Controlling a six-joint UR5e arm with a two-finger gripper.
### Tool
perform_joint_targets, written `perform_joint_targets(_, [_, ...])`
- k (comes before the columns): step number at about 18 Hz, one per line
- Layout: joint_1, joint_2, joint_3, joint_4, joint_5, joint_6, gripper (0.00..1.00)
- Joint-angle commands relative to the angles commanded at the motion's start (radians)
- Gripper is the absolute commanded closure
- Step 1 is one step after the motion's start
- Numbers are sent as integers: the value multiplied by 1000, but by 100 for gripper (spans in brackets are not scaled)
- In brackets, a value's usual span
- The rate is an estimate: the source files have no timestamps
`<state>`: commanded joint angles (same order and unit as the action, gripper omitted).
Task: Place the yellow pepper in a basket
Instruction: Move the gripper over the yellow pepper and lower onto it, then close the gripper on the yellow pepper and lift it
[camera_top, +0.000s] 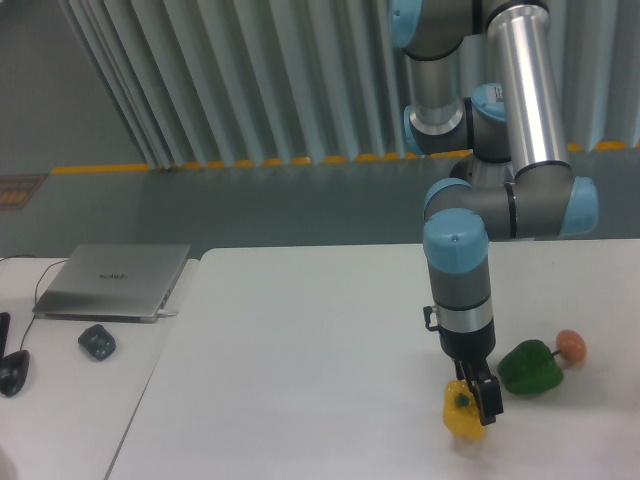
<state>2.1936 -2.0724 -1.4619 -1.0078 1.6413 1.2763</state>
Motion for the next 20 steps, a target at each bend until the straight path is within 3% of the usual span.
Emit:
perform_joint_targets(17, [-26, -23, 8, 0, 2, -31, 0])
perform_joint_targets(20, [-26, -23, 3, 0, 2, -31, 6])
